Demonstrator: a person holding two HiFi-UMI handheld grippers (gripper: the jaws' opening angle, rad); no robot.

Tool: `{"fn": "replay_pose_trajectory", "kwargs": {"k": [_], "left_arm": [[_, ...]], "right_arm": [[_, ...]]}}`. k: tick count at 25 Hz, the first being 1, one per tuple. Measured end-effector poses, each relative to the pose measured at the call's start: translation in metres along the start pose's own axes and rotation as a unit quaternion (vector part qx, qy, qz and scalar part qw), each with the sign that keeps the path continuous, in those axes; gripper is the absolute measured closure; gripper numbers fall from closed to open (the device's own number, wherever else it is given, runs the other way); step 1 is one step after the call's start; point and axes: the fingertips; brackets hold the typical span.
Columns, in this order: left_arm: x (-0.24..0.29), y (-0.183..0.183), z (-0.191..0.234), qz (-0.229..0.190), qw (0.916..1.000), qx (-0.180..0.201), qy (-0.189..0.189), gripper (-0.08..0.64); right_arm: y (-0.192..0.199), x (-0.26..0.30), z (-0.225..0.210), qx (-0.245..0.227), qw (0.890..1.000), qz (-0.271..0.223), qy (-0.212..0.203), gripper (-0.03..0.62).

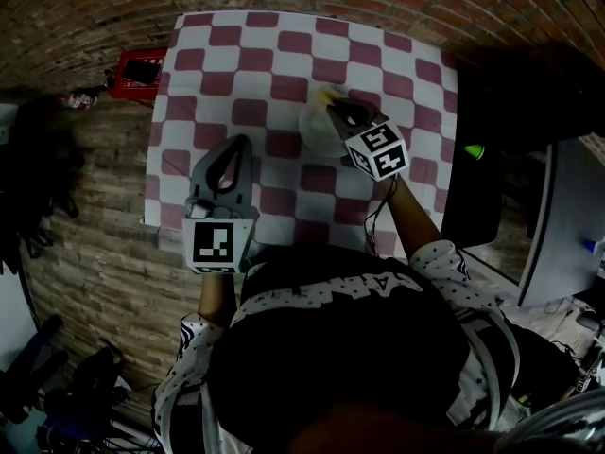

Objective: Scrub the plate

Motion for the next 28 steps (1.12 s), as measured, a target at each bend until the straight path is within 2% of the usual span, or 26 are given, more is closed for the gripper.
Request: {"fn": "replay_pose_trajectory", "kwargs": {"k": [5, 15, 28], "left_arm": [[-0.001, 0.002, 0.003, 0.006, 0.9999, 0.001, -0.011, 0.548], [-0.007, 0.0, 0.008, 0.008, 0.9996, 0.003, -0.026, 0.548], [-0.013, 0.002, 0.006, 0.008, 0.9996, -0.003, -0.027, 0.548]], "right_arm": [[0.008, 0.007, -0.01, -0.025, 1.0, 0.016, -0.002, 0.541], [0.018, 0.016, -0.01, -0.044, 0.998, 0.039, -0.013, 0.54], [0.026, 0.013, 0.008, -0.042, 0.997, 0.054, -0.034, 0.54]]}}
Point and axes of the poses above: the fingertips, and each gripper's own axes: x forward along the fingers, z to its left, y out of its underside, and after that the axes turned 10 degrees about -z, right-handed
